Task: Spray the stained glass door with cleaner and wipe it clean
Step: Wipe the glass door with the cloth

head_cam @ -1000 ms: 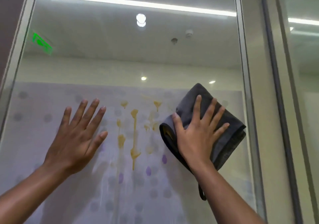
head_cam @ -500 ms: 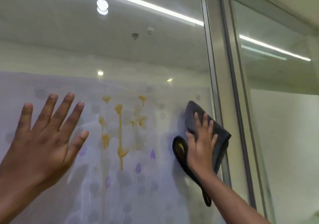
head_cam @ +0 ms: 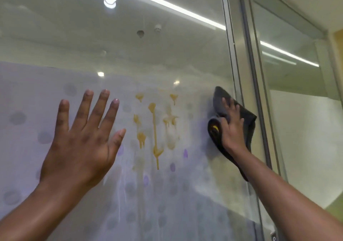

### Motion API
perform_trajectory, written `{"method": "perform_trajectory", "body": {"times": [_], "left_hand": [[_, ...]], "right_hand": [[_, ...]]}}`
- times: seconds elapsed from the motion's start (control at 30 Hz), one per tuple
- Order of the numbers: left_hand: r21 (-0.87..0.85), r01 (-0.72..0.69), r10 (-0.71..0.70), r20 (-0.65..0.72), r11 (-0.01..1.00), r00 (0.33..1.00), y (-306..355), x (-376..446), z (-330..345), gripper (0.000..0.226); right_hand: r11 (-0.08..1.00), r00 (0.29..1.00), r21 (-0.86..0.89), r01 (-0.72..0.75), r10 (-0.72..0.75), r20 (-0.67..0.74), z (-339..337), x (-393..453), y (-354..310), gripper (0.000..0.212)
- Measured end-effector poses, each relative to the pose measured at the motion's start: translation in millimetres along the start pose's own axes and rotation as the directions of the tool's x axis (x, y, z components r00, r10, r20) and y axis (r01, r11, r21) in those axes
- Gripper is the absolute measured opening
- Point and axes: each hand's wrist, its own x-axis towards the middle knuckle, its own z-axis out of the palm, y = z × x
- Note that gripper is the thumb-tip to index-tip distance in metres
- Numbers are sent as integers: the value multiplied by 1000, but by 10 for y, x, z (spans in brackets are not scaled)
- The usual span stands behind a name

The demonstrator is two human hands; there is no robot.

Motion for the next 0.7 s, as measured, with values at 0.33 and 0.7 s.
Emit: {"method": "perform_trajectory", "body": {"times": [0.33, 0.7], "left_hand": [[-6, -12, 12, -2, 1000, 1000, 26, 3, -82, 72], [-13, 0, 0, 37, 1000, 999, 35, 9, -115, 71]], "right_hand": [[923, 912, -41, 383, -370, 176, 537, -1192, -565, 71], [949, 924, 43, -312, 314, -219, 697, -1362, -640, 61]]}}
